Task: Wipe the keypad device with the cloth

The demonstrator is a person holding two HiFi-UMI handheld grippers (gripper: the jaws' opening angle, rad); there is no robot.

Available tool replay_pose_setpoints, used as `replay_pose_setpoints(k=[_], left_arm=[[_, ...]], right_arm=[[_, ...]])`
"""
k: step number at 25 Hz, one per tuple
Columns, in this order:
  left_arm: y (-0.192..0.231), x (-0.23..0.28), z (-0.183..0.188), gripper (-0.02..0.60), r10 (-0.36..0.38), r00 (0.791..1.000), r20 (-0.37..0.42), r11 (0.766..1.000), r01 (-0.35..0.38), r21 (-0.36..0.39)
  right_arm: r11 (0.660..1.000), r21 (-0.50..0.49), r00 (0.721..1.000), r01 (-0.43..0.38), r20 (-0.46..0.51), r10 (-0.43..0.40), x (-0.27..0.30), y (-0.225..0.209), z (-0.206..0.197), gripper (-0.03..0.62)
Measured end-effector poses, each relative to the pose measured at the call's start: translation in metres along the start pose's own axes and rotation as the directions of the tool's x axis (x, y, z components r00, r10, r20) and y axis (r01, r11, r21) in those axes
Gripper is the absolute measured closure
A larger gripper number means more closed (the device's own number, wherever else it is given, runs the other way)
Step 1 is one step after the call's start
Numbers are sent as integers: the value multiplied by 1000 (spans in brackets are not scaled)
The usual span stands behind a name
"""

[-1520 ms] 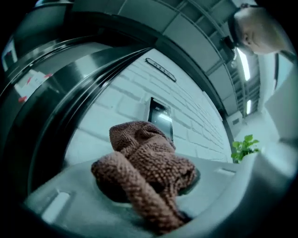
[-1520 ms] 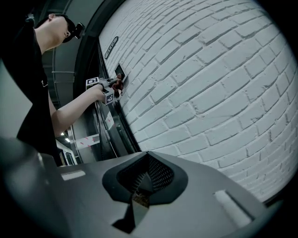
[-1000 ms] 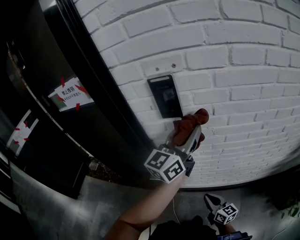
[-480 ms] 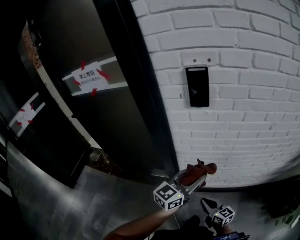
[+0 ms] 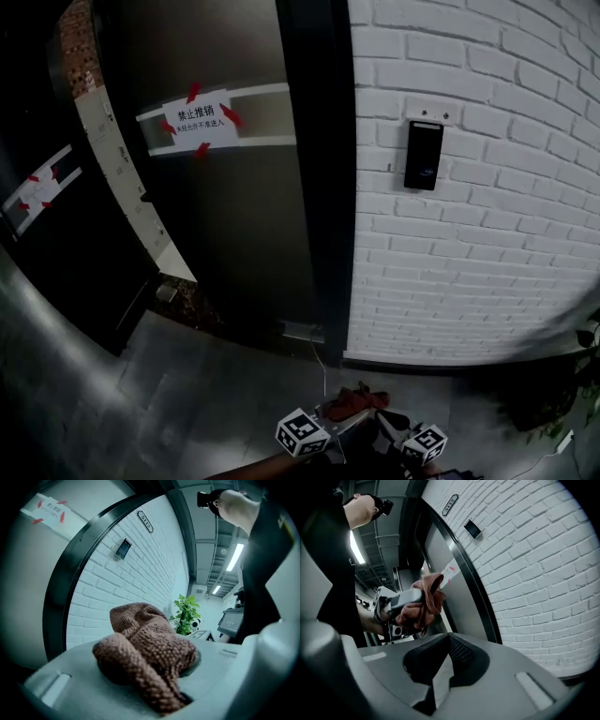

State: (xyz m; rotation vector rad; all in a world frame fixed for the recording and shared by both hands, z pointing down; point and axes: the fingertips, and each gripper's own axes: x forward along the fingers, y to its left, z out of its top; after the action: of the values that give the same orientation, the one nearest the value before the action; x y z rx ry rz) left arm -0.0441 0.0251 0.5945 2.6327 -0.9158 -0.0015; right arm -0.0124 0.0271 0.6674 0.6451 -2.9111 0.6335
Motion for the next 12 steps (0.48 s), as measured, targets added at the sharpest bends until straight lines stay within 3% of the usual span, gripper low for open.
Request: replay_pose_setpoints(k=[6, 12], left_arm=[[-26, -40, -56, 456, 7, 999, -53, 1000, -8, -21], [-35, -64, -84, 456, 40, 996, -80, 999, -39, 23]], right_arm=[[1000, -23, 1000, 8, -1, -8, -24, 46, -23, 594], [998, -57, 1000, 27, 5, -27, -40, 73, -35, 594]])
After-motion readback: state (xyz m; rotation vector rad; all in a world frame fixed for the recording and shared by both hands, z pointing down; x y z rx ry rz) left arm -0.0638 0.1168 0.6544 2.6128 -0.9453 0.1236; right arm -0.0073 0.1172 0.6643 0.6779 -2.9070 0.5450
